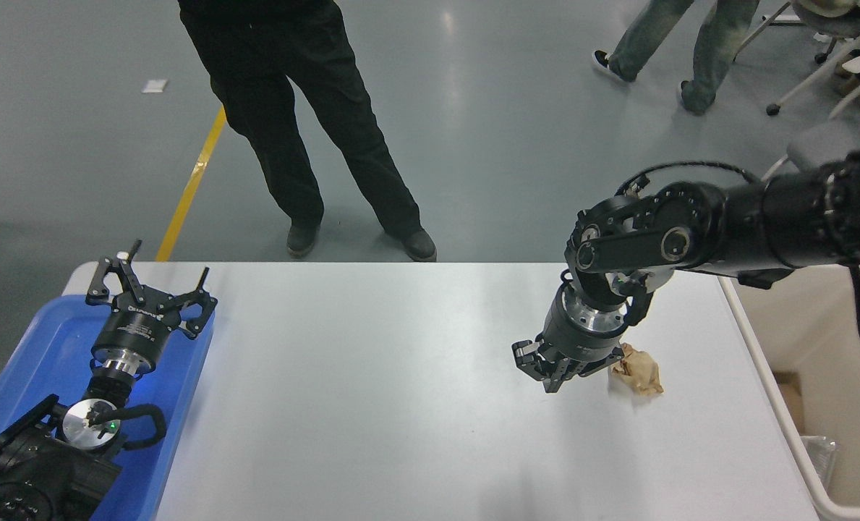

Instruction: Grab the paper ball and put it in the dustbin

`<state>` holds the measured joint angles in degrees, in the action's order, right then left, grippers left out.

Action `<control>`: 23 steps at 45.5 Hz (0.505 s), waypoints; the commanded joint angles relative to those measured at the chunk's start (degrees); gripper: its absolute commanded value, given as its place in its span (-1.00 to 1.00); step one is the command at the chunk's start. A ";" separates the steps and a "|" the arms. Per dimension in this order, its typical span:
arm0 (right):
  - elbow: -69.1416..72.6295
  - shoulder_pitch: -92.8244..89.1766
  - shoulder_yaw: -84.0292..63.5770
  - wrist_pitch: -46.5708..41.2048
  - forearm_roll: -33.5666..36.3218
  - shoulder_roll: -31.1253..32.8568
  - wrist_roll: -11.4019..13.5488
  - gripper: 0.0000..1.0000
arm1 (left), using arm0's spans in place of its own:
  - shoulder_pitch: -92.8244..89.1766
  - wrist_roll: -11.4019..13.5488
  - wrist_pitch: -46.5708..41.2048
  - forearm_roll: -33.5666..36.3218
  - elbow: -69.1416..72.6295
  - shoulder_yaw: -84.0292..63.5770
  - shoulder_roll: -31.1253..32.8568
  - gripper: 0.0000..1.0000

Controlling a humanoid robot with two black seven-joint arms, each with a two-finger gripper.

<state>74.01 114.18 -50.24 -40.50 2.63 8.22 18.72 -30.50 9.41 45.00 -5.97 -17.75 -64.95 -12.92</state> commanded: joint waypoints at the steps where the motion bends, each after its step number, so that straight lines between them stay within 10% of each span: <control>1: 3.77 14.21 -3.19 -4.50 4.31 3.73 -0.08 -1.00 | 0.09 0.00 0.00 0.00 0.00 -0.09 0.00 0.99; 4: 3.77 16.50 -4.07 -4.50 4.58 4.52 -0.08 -0.90 | 0.09 0.00 0.00 0.00 0.00 -0.09 0.00 0.99; 9: 3.59 18.61 -4.42 -4.50 4.75 5.05 -0.08 0.95 | 0.09 0.00 0.00 0.00 0.00 -0.09 0.00 0.99; 23: 6.32 25.21 -12.42 -4.50 6.16 6.72 0.00 1.00 | 0.09 0.00 0.00 0.00 0.00 -0.09 0.00 0.99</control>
<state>78.45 133.79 -57.47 -44.60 7.75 13.29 18.70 -30.42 9.41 45.00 -5.98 -17.74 -65.04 -12.92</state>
